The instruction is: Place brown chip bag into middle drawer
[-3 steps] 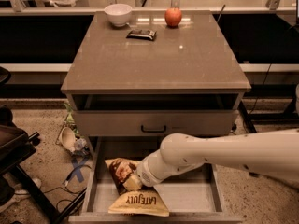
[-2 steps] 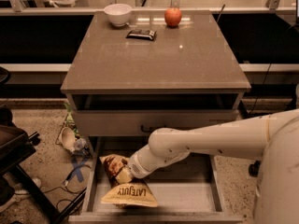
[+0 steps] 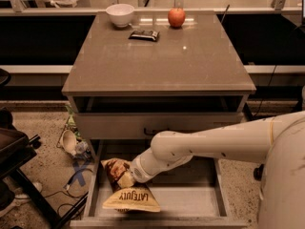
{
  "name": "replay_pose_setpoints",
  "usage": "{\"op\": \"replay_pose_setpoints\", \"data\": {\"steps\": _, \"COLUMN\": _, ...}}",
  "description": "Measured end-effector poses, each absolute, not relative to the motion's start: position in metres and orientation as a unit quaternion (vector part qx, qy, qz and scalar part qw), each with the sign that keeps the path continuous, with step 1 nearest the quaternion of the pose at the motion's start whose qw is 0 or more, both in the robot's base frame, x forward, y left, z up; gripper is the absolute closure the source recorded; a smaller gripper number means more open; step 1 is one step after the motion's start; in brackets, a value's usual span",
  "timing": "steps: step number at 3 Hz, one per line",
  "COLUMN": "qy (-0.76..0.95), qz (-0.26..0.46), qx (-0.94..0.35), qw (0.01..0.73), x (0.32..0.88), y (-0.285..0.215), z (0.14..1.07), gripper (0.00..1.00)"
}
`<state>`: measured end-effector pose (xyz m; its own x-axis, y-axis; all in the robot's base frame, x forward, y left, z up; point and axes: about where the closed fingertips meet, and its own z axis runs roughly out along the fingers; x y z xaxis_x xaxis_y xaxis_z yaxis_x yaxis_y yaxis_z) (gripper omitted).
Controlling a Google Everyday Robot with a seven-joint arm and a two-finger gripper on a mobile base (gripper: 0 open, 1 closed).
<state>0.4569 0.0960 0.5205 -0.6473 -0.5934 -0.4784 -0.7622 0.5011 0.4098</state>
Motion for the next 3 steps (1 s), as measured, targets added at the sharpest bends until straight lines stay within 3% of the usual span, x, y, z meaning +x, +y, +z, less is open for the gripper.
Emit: {"op": "replay_pose_setpoints", "data": {"steps": 3, "qy": 0.854, "qz": 0.305, "qx": -0.398, "qw": 0.136, "x": 0.4546, "y": 0.0983, "z": 0.5191, "gripper": 0.05}}
